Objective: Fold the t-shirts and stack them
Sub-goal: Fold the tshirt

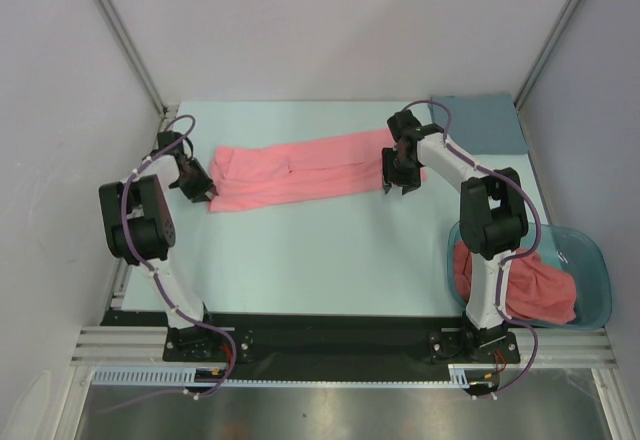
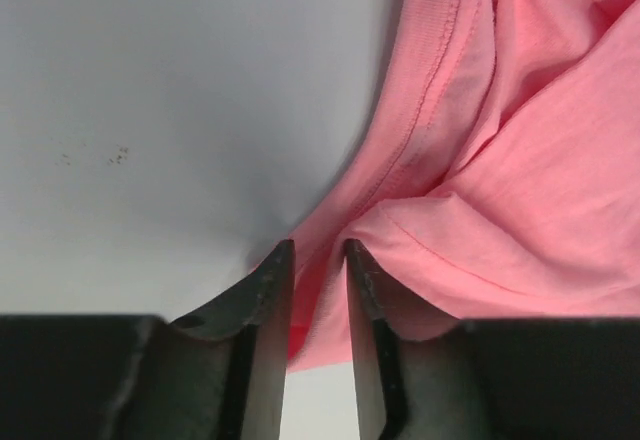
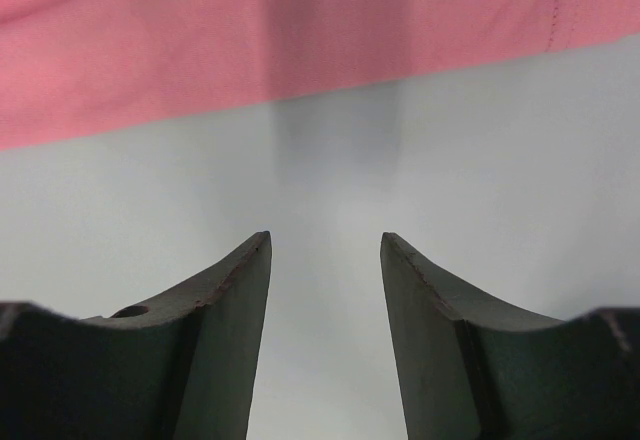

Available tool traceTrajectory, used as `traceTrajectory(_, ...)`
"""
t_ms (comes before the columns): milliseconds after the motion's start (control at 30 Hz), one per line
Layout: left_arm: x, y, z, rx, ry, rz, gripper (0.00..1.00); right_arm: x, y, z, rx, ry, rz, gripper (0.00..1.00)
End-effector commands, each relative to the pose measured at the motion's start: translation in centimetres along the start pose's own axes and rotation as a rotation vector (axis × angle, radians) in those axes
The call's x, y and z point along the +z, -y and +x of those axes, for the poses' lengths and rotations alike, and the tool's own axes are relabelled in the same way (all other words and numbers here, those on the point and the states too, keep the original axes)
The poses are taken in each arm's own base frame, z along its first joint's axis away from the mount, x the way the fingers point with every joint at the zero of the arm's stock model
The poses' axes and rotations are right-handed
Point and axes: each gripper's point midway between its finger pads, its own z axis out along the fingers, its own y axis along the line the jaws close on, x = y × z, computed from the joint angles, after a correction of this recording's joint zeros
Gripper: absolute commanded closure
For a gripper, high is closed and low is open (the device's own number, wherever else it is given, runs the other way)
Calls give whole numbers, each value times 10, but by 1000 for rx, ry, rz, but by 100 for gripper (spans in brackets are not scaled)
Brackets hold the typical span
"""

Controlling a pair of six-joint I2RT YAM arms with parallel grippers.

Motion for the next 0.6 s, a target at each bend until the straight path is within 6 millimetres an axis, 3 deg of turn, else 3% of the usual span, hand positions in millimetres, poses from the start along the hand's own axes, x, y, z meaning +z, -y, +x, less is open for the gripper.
traceTrajectory(0, -30, 5, -28, 12, 130, -14, 61, -6, -3, -8, -7, 28, -2, 46)
traceTrajectory(67, -51, 11, -36, 16, 185, -14, 52, -5, -2, -12, 5, 36, 0, 46)
traceTrajectory(167, -82, 23, -41, 23, 258, -3, 52, -3, -1, -21, 25, 51, 4, 46)
traceTrajectory(267, -94, 42, -26, 42, 269, 32, 58, 6, 2, -33, 42, 70, 21, 45)
traceTrajectory(300, -97, 55, -13, 55, 256, 66, 60, 4, 0, -47, 51, 102, 24, 45)
traceTrajectory(367, -94, 67, 2, 55, 228, 108, 68, 10, 2, -61, 62, 127, 32, 45)
traceTrajectory(433, -81, 78, 29, 27, 152, 159, 75, 17, 2, -82, 62, 161, 46, 45)
traceTrajectory(500, -68, 83, 42, 12, 119, 171, 80, 23, 0, -102, 54, 206, 48, 44)
traceTrajectory(567, -63, 84, 43, 9, 127, 161, 80, 24, -2, -117, 44, 239, 44, 43)
